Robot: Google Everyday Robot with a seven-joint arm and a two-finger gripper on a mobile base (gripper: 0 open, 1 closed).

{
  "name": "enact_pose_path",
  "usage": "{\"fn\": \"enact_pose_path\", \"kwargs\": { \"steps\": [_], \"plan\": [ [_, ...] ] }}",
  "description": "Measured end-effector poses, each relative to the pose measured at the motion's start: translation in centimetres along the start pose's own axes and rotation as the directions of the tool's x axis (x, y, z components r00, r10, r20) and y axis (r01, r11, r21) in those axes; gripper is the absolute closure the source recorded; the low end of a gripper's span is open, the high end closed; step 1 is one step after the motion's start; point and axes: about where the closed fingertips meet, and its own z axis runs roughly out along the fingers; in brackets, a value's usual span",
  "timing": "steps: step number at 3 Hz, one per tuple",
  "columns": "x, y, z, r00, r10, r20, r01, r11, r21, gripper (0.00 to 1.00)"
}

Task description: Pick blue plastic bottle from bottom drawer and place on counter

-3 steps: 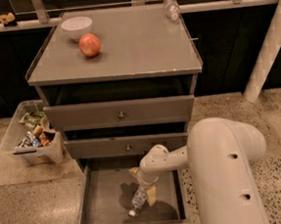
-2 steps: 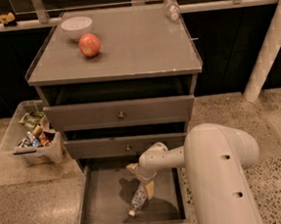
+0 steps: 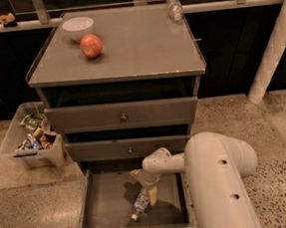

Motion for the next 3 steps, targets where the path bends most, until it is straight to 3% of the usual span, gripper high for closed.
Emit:
{"fn": "enact_pose_path", "kwargs": {
  "steps": [2, 3],
  "plan": [
    [0.8, 0.7, 8.3, 0.995, 0.006, 0.101, 0.0, 0.9982, -0.059, 0.0],
    [0.7, 0.8, 8.3, 0.995, 0.006, 0.101, 0.0, 0.9982, -0.06, 0.0]
  ]
}}
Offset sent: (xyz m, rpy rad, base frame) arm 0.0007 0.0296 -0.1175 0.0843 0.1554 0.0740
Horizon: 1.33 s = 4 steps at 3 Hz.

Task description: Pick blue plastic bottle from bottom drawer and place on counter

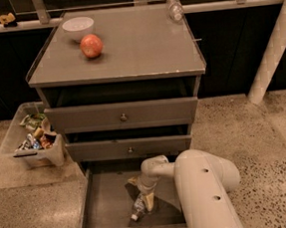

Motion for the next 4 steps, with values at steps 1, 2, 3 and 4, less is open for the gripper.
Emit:
{"fn": "enact_pose_path", "kwargs": {
  "steps": [1, 2, 3, 4],
  "plan": [
    [0.0, 0.2, 0.4, 1.0, 0.01, -0.019, -0.011, 0.9988, -0.049, 0.0],
    [0.8, 2.2, 2.3, 0.998, 0.053, -0.024, -0.056, 0.9853, -0.161, 0.0],
    [0.8, 2.2, 2.3, 0.998, 0.053, -0.024, -0.056, 0.9854, -0.161, 0.0],
    [0.8, 2.2, 2.3, 0.998, 0.053, -0.024, -0.056, 0.9854, -0.161, 0.18]
  ]
}}
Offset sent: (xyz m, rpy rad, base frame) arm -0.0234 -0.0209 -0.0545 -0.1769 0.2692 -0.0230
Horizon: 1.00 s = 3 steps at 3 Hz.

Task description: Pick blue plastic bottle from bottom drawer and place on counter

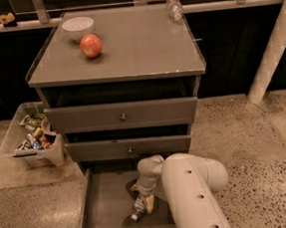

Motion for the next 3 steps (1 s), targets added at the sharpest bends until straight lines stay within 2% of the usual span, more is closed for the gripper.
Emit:
{"fn": "enact_pose_path", "kwargs": {
  "steps": [3],
  "plan": [
    [0.0, 0.01, 0.01, 1.0, 0.0, 0.0, 0.0, 1.0, 0.0, 0.87]
  ]
}}
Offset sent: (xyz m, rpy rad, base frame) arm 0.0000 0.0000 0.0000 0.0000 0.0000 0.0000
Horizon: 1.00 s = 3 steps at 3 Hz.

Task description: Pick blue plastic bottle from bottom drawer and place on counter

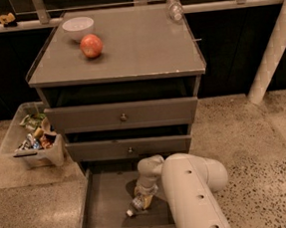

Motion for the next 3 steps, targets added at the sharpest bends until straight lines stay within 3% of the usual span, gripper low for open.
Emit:
{"fn": "enact_pose_path", "kwargs": {
  "steps": [1, 2, 3],
  "plan": [
    [0.0, 0.0, 0.0, 1.0, 0.0, 0.0, 0.0, 1.0, 0.0, 1.0],
    [-0.4, 0.4, -0.3, 1.0, 0.023, -0.008, -0.023, 0.9997, -0.008, 1.0],
    [-1.0, -2.0, -4.1, 0.995, 0.01, -0.097, -0.005, 0.9985, 0.055, 1.0]
  ]
}}
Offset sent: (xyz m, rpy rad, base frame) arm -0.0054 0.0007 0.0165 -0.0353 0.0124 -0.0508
